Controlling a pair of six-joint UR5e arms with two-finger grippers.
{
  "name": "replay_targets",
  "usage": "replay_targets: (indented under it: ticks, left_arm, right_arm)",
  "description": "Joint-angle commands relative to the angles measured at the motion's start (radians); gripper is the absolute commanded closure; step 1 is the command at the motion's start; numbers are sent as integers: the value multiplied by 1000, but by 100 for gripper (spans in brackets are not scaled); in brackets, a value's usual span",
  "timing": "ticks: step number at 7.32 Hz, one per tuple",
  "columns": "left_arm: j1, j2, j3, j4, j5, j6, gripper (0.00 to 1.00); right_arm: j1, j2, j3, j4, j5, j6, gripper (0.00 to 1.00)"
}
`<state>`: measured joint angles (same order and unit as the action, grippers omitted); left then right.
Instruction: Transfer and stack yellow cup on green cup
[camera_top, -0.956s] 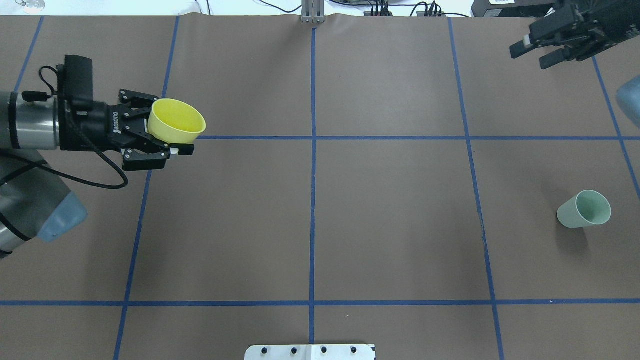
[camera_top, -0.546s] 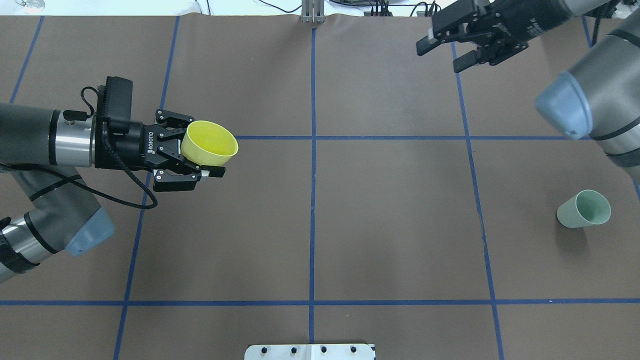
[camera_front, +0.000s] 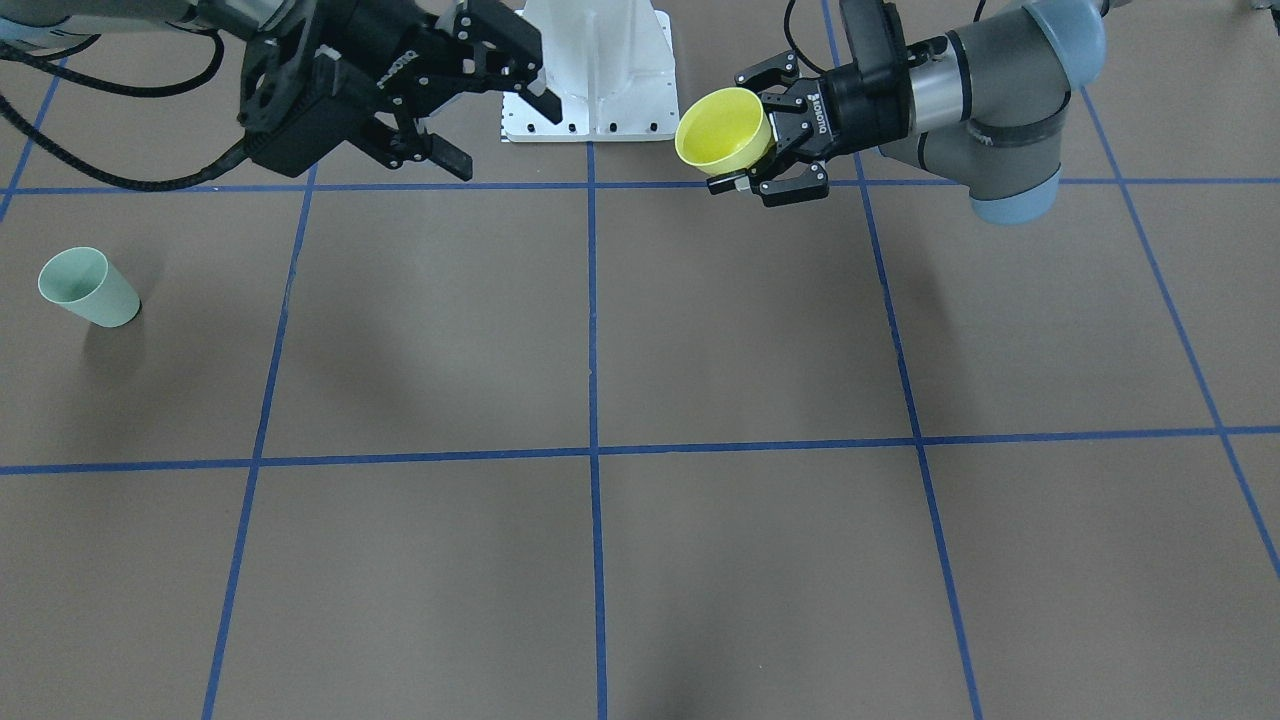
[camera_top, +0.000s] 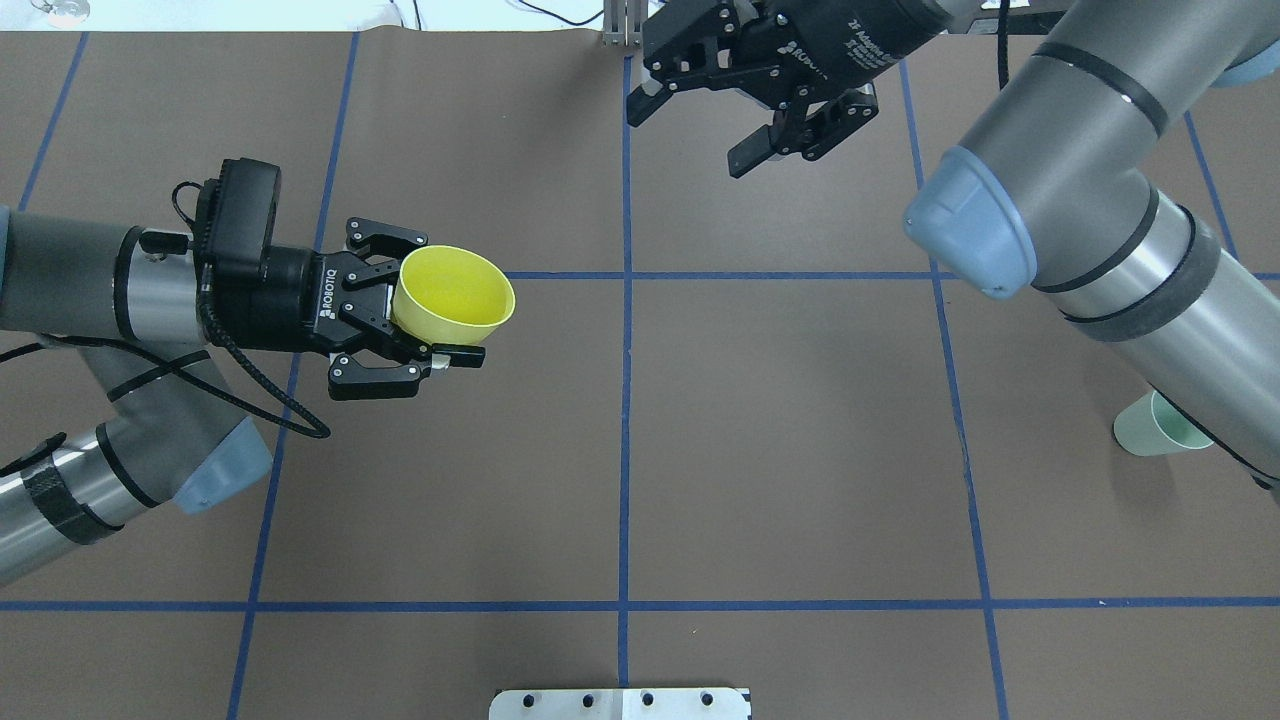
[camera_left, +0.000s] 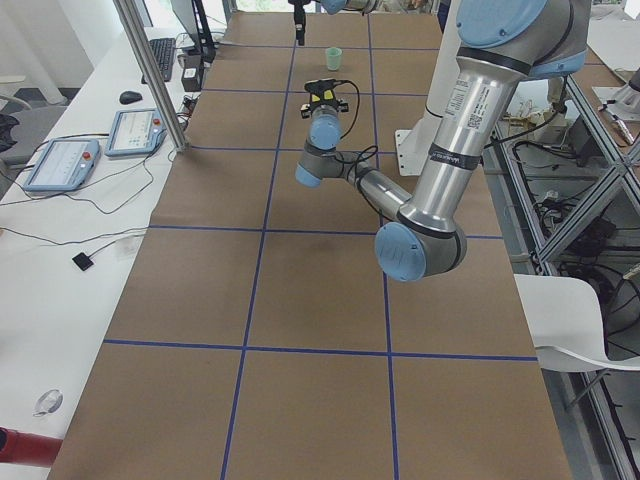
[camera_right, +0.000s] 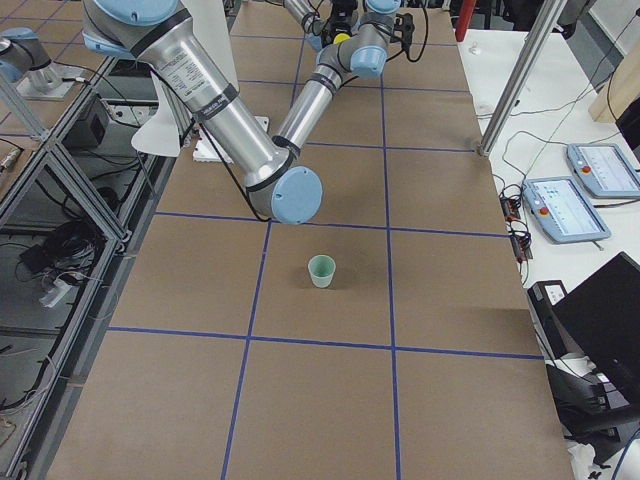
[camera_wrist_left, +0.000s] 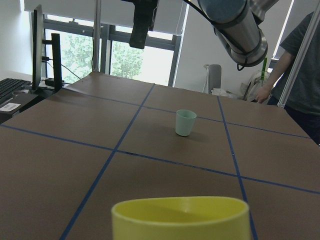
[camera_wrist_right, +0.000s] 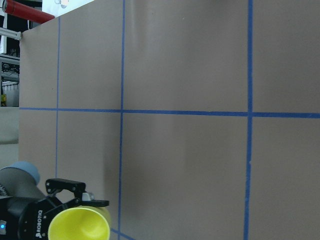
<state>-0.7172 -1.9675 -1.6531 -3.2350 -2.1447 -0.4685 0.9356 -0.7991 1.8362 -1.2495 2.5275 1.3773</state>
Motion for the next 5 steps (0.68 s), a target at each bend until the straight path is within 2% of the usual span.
replay_targets:
  ticks: [1,3,5]
  left_arm:
    - [13,-20,22,-119,29,-1,100]
    - [19,-22,82,-247,37,-5,100]
    - [70,-24,81,-284,83,-6,100]
  right_arm:
    - [-40,41,0,-10,0,72,0]
    - [-76,64,-3,-11,-6,135,0]
    - [-135,77,3,-42,-74,135,0]
